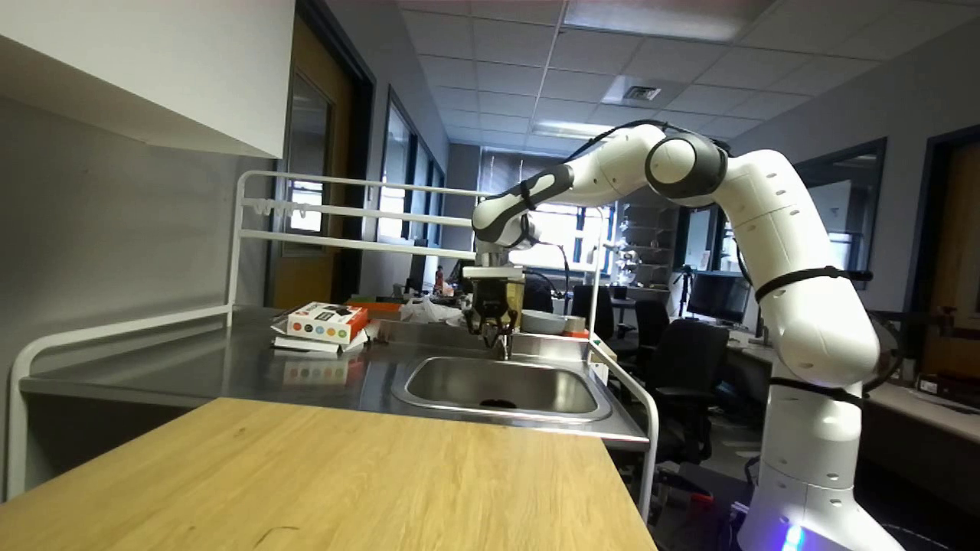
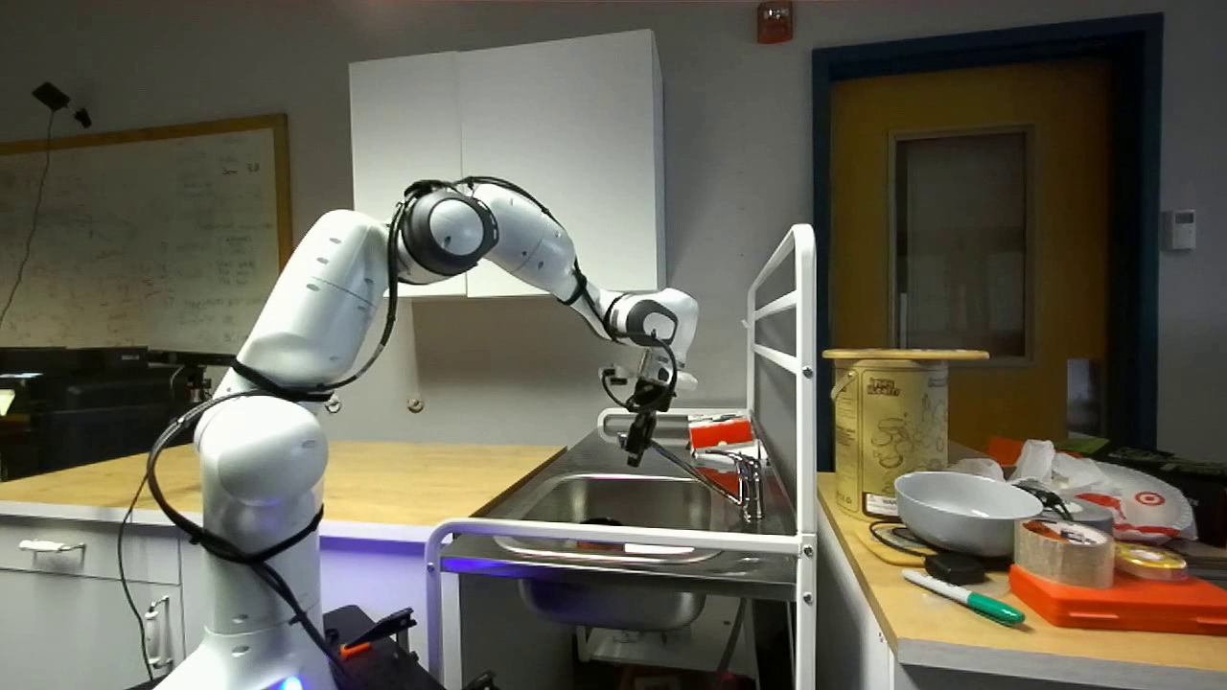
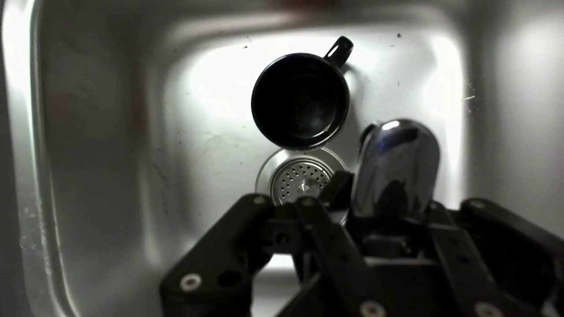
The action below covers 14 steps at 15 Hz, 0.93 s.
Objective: Move the faucet nozzle to the center
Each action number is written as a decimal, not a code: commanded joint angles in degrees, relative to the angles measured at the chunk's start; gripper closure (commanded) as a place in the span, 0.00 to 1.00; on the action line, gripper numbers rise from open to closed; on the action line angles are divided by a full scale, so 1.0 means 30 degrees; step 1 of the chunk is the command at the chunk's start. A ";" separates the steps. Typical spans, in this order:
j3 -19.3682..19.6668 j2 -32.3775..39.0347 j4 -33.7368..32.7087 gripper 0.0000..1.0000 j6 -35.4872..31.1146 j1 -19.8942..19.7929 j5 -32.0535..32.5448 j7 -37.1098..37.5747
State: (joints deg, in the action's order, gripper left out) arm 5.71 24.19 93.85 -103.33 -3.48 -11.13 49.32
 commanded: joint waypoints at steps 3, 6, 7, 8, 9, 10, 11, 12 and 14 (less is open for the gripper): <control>0.0266 -0.1042 0.2422 0.97 -0.0894 -0.0623 -0.1262 -0.0677; 0.0348 -0.1288 0.2981 0.97 -0.1218 -0.0851 -0.1719 -0.1040; 0.0361 -0.1322 0.3054 0.97 -0.1264 -0.0863 -0.1777 -0.1131; 0.0378 -0.1360 0.3134 0.97 -0.1321 -0.0868 -0.1852 -0.1226; 0.0385 -0.1401 0.3195 0.97 -0.1344 -0.0872 -0.1901 -0.1300; 0.0389 -0.1409 0.3206 0.97 -0.1339 -0.0876 -0.1919 -0.1326; 0.0396 -0.1404 0.3197 0.97 -0.1320 -0.0863 -0.1886 -0.1318; 0.0403 -0.1392 0.3179 0.97 -0.1294 -0.0851 -0.1864 -0.1304; 0.0398 -0.1406 0.3127 0.96 -0.1239 -0.0834 -0.1844 -0.1290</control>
State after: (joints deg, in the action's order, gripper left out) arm 6.48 21.11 100.93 -106.65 -6.10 -15.61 46.37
